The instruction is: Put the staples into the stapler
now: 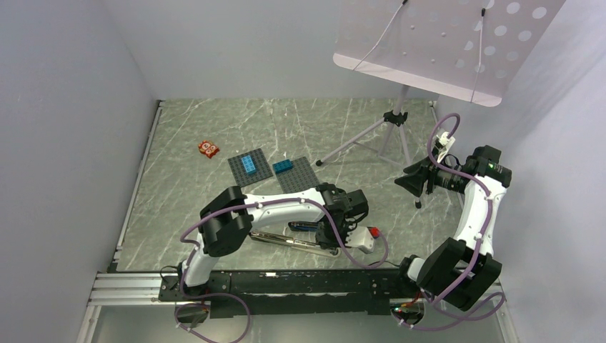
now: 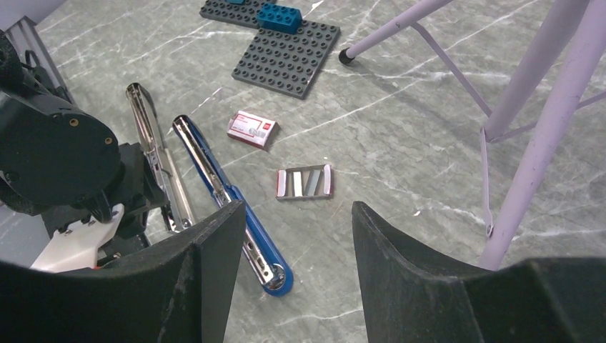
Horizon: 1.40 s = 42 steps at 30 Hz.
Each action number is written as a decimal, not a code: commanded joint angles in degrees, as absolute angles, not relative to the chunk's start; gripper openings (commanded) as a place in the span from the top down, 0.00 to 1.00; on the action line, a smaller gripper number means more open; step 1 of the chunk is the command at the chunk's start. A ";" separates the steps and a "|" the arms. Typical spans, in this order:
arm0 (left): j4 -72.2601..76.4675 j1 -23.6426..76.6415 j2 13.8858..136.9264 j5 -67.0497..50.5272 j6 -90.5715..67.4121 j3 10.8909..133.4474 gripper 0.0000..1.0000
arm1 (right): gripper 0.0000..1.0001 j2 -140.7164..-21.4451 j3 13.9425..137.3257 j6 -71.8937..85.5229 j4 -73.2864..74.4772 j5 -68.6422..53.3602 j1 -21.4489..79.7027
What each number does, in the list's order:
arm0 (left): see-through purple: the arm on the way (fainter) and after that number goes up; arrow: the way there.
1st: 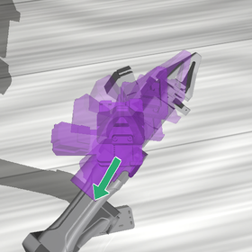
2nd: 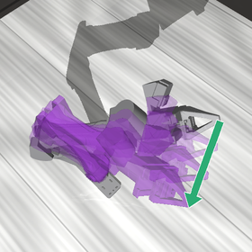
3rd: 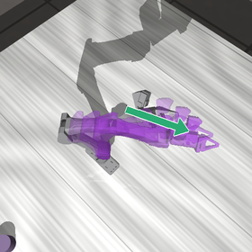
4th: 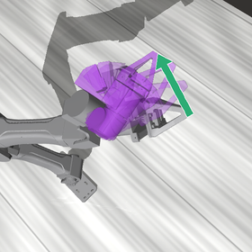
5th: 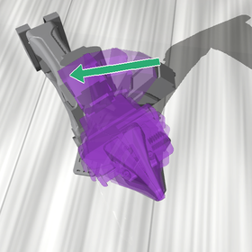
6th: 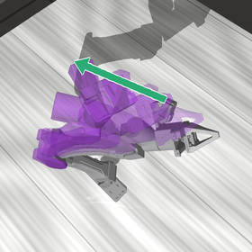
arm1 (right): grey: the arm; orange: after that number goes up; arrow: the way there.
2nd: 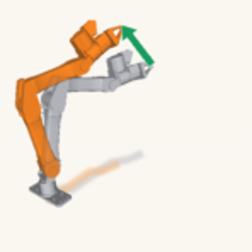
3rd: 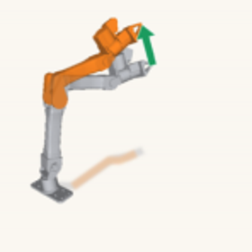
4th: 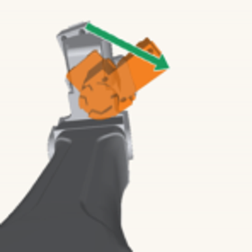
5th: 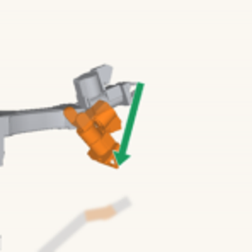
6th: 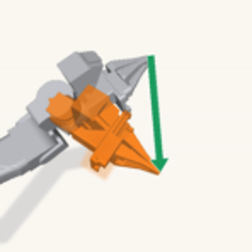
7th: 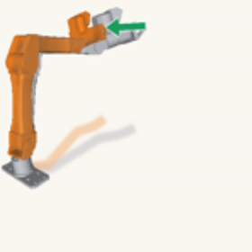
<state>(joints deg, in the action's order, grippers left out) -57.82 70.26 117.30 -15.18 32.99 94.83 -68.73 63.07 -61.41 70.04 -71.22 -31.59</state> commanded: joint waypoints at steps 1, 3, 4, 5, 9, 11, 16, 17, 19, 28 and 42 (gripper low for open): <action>-58.53 70.05 119.25 -16.24 33.51 95.14 0.95 | 0.39 -68.84 65.38 -63.87 70.84 -74.01 -32.03; -58.43 70.05 119.42 -16.17 33.42 95.10 0.95 | 0.39 -68.90 65.47 -64.09 71.06 -74.04 -32.09; -58.38 70.05 119.47 -16.07 33.40 95.16 0.94 | 0.39 -68.90 65.47 -64.17 71.06 -74.01 -32.16; -58.36 70.05 119.57 -16.01 33.27 95.18 0.94 | 0.39 -68.98 65.48 -64.17 71.15 -74.04 -32.12; -58.67 70.05 120.01 -15.82 33.05 95.51 0.93 | 0.39 -68.95 65.56 -64.45 71.45 -74.09 -32.18; -58.73 70.05 120.06 -15.88 32.98 95.62 0.92 | 0.39 -68.91 65.54 -64.58 71.46 -74.16 -32.33; -58.66 70.05 119.67 -16.07 32.81 95.62 0.93 | 0.39 -68.91 65.54 -64.73 71.63 -74.27 -32.37; -58.56 70.03 119.60 -16.01 32.63 95.62 0.93 | 0.39 -68.98 65.55 -64.79 71.71 -74.22 -32.39; -58.45 70.05 119.42 -15.76 32.39 95.62 0.93 | 0.39 -68.99 65.64 -64.82 71.84 -74.32 -32.47; -57.63 70.11 118.52 -14.18 30.06 94.68 0.92 | 0.39 -69.41 65.89 -65.95 73.08 -74.64 -32.63; -56.07 70.22 117.89 -11.99 27.09 93.34 0.91 | 0.39 -69.89 66.27 -66.89 74.22 -75.04 -32.89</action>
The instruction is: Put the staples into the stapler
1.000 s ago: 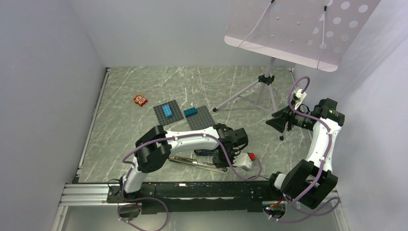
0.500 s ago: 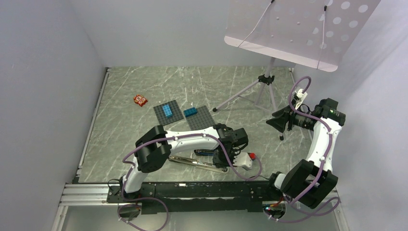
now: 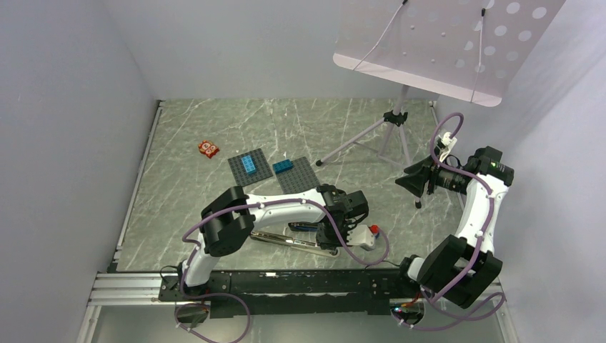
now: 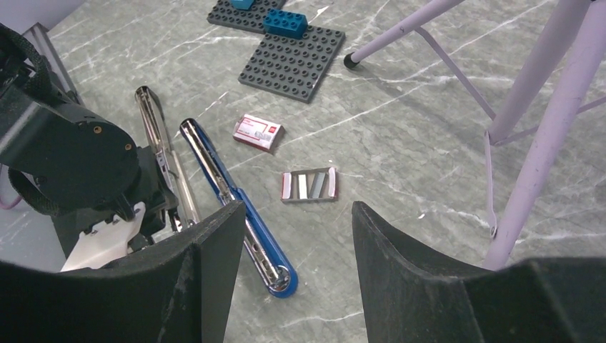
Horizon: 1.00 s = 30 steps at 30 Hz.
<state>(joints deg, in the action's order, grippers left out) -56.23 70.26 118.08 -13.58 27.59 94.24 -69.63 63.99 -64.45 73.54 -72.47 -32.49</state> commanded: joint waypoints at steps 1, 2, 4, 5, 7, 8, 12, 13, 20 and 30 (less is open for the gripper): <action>-56.02 70.27 117.79 -12.00 27.07 93.34 0.91 | 0.39 -69.87 66.27 -67.03 74.31 -75.05 -32.87; -56.09 70.23 117.78 -12.06 27.05 93.38 0.90 | 0.39 -69.90 66.23 -67.02 74.42 -75.13 -32.90; -56.08 70.27 117.78 -12.04 26.98 93.49 0.88 | 0.39 -69.97 66.28 -67.13 74.36 -75.07 -32.91; -56.22 70.23 117.84 -12.04 26.94 93.58 0.87 | 0.39 -69.97 66.33 -67.18 74.49 -75.14 -32.97; -56.28 70.22 117.86 -11.80 26.77 93.85 0.82 | 0.39 -69.97 66.31 -67.16 74.52 -75.10 -32.96; -56.13 70.22 117.86 -11.55 26.64 93.91 0.79 | 0.39 -70.01 66.33 -67.23 74.51 -75.09 -32.99; -55.79 70.23 117.35 -11.60 26.33 93.82 0.73 | 0.39 -70.09 66.29 -67.51 74.75 -75.09 -33.01; -55.74 70.22 117.19 -11.62 26.23 93.78 0.71 | 0.39 -70.08 66.34 -67.62 74.88 -75.12 -32.97; -55.06 70.14 116.04 -11.69 25.60 93.57 0.63 | 0.39 -70.05 66.43 -67.86 75.17 -75.16 -33.05; -45.21 66.03 103.25 -12.72 20.21 86.77 0.46 | 0.39 -69.69 65.74 -69.78 75.32 -74.47 -33.14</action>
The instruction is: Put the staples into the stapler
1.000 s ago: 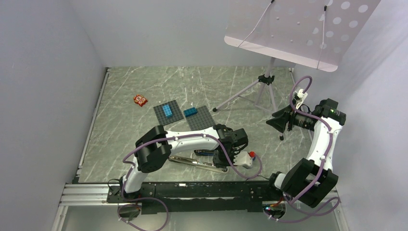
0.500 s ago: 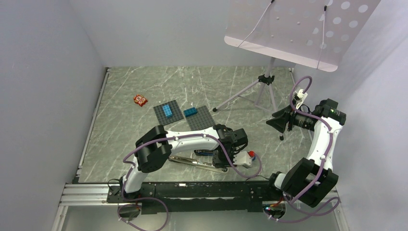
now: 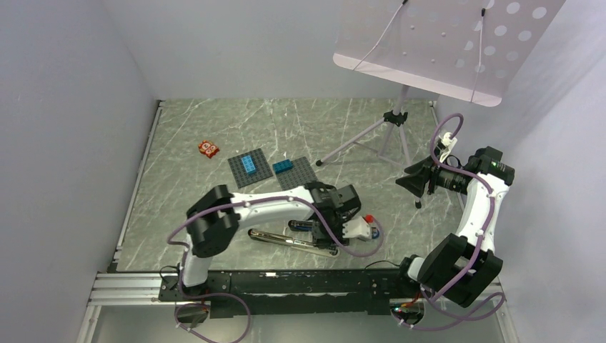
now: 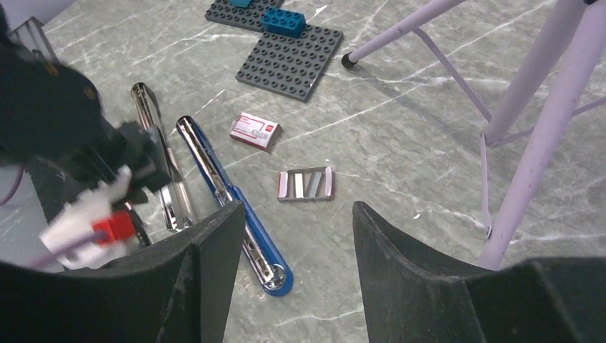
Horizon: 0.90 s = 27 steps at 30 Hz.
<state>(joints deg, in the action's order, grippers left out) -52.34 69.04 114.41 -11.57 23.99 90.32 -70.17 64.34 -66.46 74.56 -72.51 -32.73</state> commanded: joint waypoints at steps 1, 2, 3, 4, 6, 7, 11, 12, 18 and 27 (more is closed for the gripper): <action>-42.91 65.08 100.74 -13.08 19.39 84.64 0.41 | 0.39 -69.48 65.43 -70.25 75.23 -74.44 -33.13; -40.61 64.05 98.02 -13.28 18.44 82.23 0.35 | 0.39 -69.33 65.11 -70.70 75.22 -74.40 -33.06; -38.16 63.16 95.55 -13.35 17.49 79.80 0.30 | 0.37 -69.14 64.88 -71.45 75.42 -74.45 -33.04; -35.94 62.10 92.97 -13.46 16.42 77.38 0.25 | 0.34 -69.16 64.47 -72.48 75.64 -74.62 -33.06; -32.42 60.30 88.02 -12.71 14.62 73.03 0.01 | 0.26 -69.14 63.60 -75.57 77.11 -75.58 -32.79; -30.78 59.49 85.35 -11.68 13.58 70.79 0.01 | 0.19 -69.29 63.22 -77.82 78.29 -76.08 -32.43; -24.49 55.26 74.89 -9.76 9.23 62.44 0.01 | 0.00 -69.94 61.70 -84.87 81.98 -76.65 -27.91; -22.95 54.00 72.15 -10.08 7.87 60.33 0.01 | 0.00 -69.77 61.24 -82.88 80.27 -76.51 -26.48; -15.55 45.14 54.98 -9.48 -3.97 49.07 0.01 | 0.00 -63.57 55.42 -53.30 51.63 -64.18 -10.49; -14.06 37.14 46.86 -14.64 -14.26 40.39 0.01 | 0.01 -68.02 54.23 -42.04 41.11 -48.51 7.67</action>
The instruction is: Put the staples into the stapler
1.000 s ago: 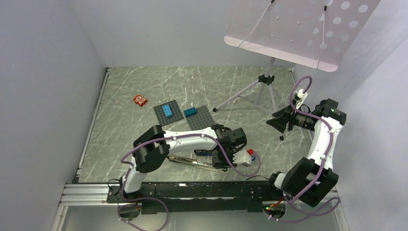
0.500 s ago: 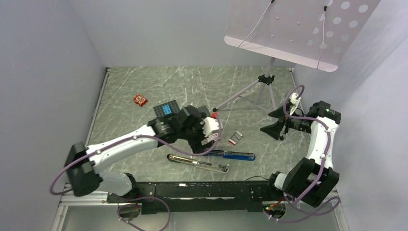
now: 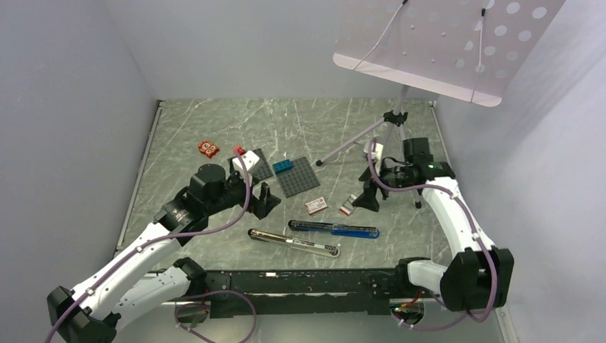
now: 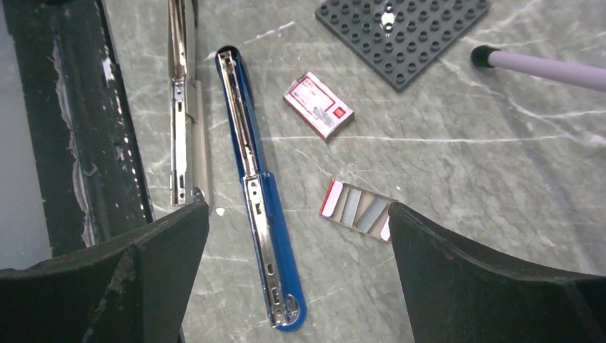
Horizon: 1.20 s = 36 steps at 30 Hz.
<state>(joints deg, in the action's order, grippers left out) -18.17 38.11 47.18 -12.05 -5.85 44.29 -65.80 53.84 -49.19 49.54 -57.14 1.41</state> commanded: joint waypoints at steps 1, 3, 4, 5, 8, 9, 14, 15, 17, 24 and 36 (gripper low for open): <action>-12.92 37.16 46.52 -14.71 -15.43 39.02 0.01 | 0.01 -68.10 53.50 -40.80 39.12 -45.89 9.53; -12.53 37.02 46.27 -14.08 -15.98 37.81 0.01 | 0.04 -69.43 53.00 -38.29 36.06 -41.60 11.20; -13.42 36.96 46.42 -13.34 -15.43 38.06 0.01 | 0.09 -70.92 53.65 -37.37 35.75 -39.96 11.39; -14.95 37.00 46.62 -12.48 -14.60 38.84 0.01 | 0.15 -72.99 55.19 -36.86 36.34 -38.24 11.40; -19.69 36.98 47.44 -10.39 -10.27 42.55 0.01 | 0.33 -79.47 57.94 -35.48 38.08 -34.85 11.55; -21.26 36.93 47.77 -9.31 -8.53 43.83 0.00 | 0.39 -80.98 57.85 -34.97 37.74 -34.13 11.64; -25.50 37.00 49.63 -3.59 -1.47 46.77 0.01 | 0.58 -85.94 57.54 -33.97 36.07 -28.69 13.73; -25.07 37.00 49.87 -2.98 -0.87 46.53 0.01 | 0.62 -87.06 58.29 -34.13 36.68 -27.98 14.02; -23.33 36.93 50.39 -2.66 -0.71 45.19 0.01 | 0.69 -88.96 59.52 -34.15 37.24 -27.33 14.56; -27.24 36.78 53.31 -2.21 3.72 45.88 0.01 | 0.76 -92.51 59.27 -34.09 36.40 -25.56 18.44; -26.60 36.80 53.43 -5.01 3.69 45.52 0.01 | 0.81 -94.81 59.24 -33.15 35.60 -21.94 18.54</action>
<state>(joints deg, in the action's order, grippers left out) -27.40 37.04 53.74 -3.75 2.85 45.01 -94.08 57.78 -34.26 36.80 -23.92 18.61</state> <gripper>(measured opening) 0.994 0.196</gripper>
